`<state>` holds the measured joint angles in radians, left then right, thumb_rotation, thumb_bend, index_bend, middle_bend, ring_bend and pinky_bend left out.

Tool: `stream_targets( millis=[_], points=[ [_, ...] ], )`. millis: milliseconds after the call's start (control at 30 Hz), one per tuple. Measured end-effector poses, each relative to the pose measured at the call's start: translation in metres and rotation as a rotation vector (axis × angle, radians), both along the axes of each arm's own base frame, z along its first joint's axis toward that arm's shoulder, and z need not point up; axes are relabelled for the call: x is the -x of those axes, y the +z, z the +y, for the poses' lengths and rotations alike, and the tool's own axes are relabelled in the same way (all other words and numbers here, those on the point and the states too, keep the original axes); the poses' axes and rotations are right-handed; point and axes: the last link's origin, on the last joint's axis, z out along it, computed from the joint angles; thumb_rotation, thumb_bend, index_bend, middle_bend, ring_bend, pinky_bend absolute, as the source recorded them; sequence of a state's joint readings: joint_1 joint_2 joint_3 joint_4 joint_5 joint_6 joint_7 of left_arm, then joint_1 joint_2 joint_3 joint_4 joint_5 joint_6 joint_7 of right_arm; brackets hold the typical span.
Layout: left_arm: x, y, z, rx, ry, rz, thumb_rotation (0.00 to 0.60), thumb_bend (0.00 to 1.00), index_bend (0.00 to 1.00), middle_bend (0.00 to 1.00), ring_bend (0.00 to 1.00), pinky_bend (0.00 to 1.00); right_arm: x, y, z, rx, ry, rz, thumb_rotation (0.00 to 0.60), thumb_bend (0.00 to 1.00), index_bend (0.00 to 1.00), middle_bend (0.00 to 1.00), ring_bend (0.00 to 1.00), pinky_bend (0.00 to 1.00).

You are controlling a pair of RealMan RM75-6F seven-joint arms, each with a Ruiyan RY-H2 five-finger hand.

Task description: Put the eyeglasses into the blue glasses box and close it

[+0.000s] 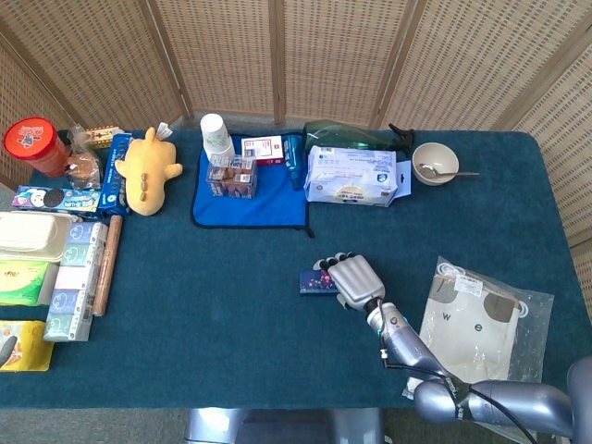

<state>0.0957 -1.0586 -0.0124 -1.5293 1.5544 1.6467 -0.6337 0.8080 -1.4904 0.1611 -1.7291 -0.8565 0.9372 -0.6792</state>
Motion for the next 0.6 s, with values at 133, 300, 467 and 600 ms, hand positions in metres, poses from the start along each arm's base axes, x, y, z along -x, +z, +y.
stream_targets(
  millis=[133,300,467,600],
  points=[
    [-0.001,-0.002,0.002,0.008,0.003,0.0,0.6,0.28,0.0,0.09,0.0,0.0,0.004,0.001,-0.001,0.001,-0.026,0.02,0.6,0.33,0.0,0.07,0.01,0.17],
    [-0.003,-0.003,0.004,0.017,0.012,0.003,0.6,0.28,0.0,0.08,0.0,0.0,0.002,0.01,0.003,0.012,-0.025,0.005,0.6,0.33,0.0,0.05,0.0,0.17],
    [-0.006,-0.004,0.005,0.03,0.022,0.018,0.6,0.28,0.0,0.07,0.0,0.0,0.0,0.025,0.01,0.04,-0.018,-0.032,0.6,0.33,0.0,0.06,0.01,0.17],
    [-0.009,-0.007,0.003,0.064,0.05,0.079,0.6,0.29,0.0,0.08,0.0,0.0,0.006,0.051,0.024,0.122,-0.009,-0.075,0.6,0.33,0.02,0.08,0.02,0.17]
  ],
)
